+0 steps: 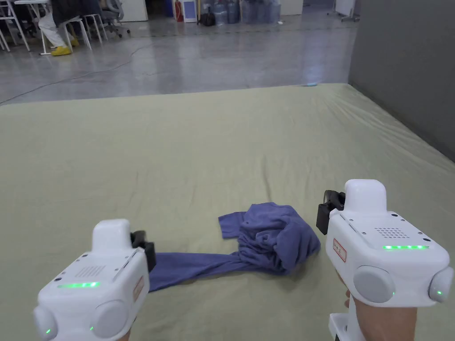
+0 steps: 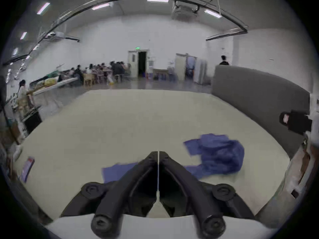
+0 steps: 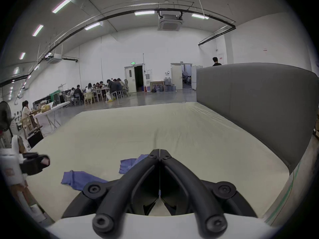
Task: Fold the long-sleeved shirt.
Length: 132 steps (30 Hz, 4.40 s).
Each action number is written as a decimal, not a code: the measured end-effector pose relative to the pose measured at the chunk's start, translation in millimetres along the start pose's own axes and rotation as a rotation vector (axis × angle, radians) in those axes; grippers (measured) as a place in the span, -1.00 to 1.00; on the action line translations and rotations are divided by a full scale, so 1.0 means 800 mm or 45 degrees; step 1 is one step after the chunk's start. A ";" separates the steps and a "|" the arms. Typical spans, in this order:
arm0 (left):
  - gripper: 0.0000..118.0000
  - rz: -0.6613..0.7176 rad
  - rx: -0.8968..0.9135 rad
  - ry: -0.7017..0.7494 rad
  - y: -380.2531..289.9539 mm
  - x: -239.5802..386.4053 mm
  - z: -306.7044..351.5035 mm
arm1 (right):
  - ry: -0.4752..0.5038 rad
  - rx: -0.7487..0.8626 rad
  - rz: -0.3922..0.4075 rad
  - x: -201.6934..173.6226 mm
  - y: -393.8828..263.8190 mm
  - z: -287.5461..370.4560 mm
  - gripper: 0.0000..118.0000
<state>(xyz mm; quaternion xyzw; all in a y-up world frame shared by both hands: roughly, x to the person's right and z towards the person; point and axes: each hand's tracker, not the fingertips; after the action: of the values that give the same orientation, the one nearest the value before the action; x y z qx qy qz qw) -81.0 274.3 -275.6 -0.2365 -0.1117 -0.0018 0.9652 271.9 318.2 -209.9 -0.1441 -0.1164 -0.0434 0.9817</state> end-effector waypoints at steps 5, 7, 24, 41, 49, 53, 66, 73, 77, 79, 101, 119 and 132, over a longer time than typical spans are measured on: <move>-1.00 0.050 -0.045 -0.023 -0.019 -0.022 0.009 | -0.007 -0.024 0.012 -0.007 -0.005 0.000 -0.96; -1.00 0.052 -0.055 -0.027 -0.018 -0.024 0.000 | -0.008 -0.032 0.009 -0.009 -0.005 0.000 -0.96; 0.99 0.087 -0.875 0.184 -0.027 -0.087 -0.240 | -0.036 -0.085 0.000 0.005 -0.016 -0.009 -0.96; -0.93 0.039 -0.639 -0.050 0.016 -0.048 -0.177 | 0.011 -0.584 0.020 0.050 0.010 -0.170 1.00; -0.93 0.029 -0.638 -0.050 0.016 -0.047 -0.166 | 0.098 -0.961 -0.101 0.069 -0.043 -0.285 0.78; -0.93 0.021 -0.647 -0.049 0.017 -0.047 -0.171 | 0.121 -1.050 -0.157 0.057 -0.075 -0.308 0.34; -0.93 0.222 -0.218 -0.076 0.114 -0.078 -0.124 | 0.352 -0.579 -0.119 0.039 0.047 -0.221 -0.72; -0.93 0.183 0.080 -0.079 0.315 -0.089 -0.104 | 0.360 -0.306 -0.033 -0.004 0.236 -0.207 -0.72; -0.93 0.142 0.182 -0.043 0.439 -0.095 -0.111 | 0.323 -0.227 -0.008 -0.033 0.353 -0.237 -0.72; -0.93 0.140 0.201 -0.017 0.490 -0.098 -0.118 | 0.302 -0.191 -0.027 -0.046 0.401 -0.255 -0.72; -0.93 0.112 -0.407 0.009 0.184 -0.125 -0.325 | 0.213 -0.798 -0.155 -0.063 0.041 -0.480 -0.73; -0.87 0.244 -0.468 -0.082 -0.073 -0.156 -0.100 | 0.155 -0.822 -0.143 0.013 -0.120 -0.151 -0.75; -0.83 0.219 -0.197 -0.120 -0.036 -0.119 -0.009 | 0.104 -0.503 -0.088 -0.012 -0.054 -0.054 0.27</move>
<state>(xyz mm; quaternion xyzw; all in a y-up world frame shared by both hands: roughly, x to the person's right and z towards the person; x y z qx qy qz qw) -174.1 240.9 -289.4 -0.3187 -0.1357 0.0836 0.9344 266.8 265.0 -240.3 -0.3279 -0.0706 -0.1048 0.9362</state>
